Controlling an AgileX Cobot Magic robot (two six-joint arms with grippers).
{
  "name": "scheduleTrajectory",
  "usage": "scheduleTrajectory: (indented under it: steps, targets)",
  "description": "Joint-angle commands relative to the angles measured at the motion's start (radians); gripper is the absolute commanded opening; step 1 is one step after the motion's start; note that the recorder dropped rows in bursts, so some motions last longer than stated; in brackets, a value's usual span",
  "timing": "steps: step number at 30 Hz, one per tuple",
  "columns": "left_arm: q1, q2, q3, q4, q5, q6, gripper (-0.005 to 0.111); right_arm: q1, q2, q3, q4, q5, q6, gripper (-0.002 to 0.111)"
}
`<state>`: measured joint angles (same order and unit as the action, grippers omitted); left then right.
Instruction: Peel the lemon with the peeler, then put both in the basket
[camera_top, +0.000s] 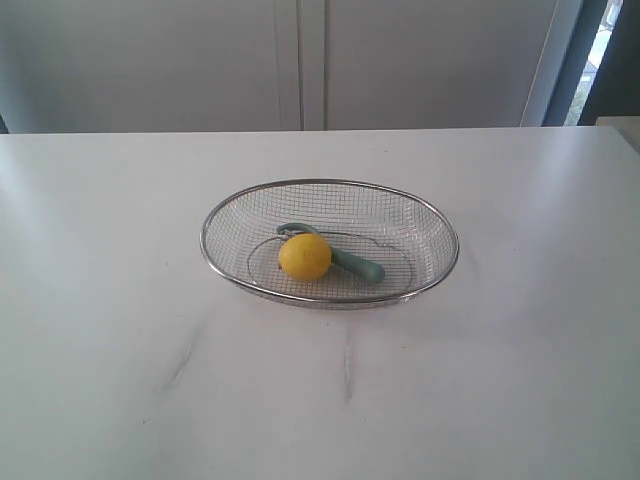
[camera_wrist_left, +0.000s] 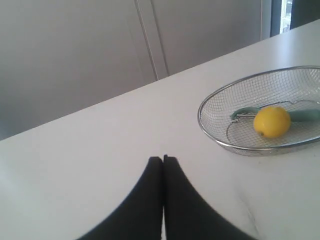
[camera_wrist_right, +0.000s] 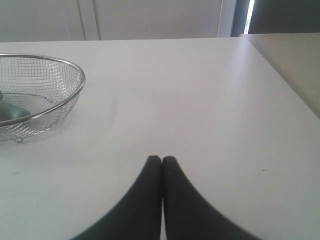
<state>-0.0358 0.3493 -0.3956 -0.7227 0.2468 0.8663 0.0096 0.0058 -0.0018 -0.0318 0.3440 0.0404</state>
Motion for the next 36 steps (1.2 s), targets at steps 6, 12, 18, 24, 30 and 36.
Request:
scheduleTrajectory:
  steps: [6,12,18,24,30,36]
  targets:
    - [0.006,-0.266,0.102,-0.024,-0.008,0.058,0.0,0.003,-0.006,0.002,0.001,-0.009,0.0,0.0]
    - [0.038,-0.349,0.102,-0.024,-0.012,0.058,0.0,0.003,-0.006,0.002,0.001,-0.009,0.0,0.0]
    - [0.038,-0.349,0.102,-0.024,-0.01,0.058,0.0,0.003,-0.006,0.002,0.001,-0.009,0.0,0.0]
    - [0.038,-0.349,0.102,-0.024,-0.01,0.058,0.0,0.003,-0.006,0.002,0.001,-0.009,0.0,0.0]
    - [0.038,-0.349,0.102,-0.024,-0.01,0.058,0.0,0.003,-0.006,0.002,0.001,-0.009,0.0,0.0]
    - [0.038,-0.349,0.102,-0.024,-0.01,0.058,0.0,0.003,-0.006,0.002,0.001,-0.009,0.0,0.0]
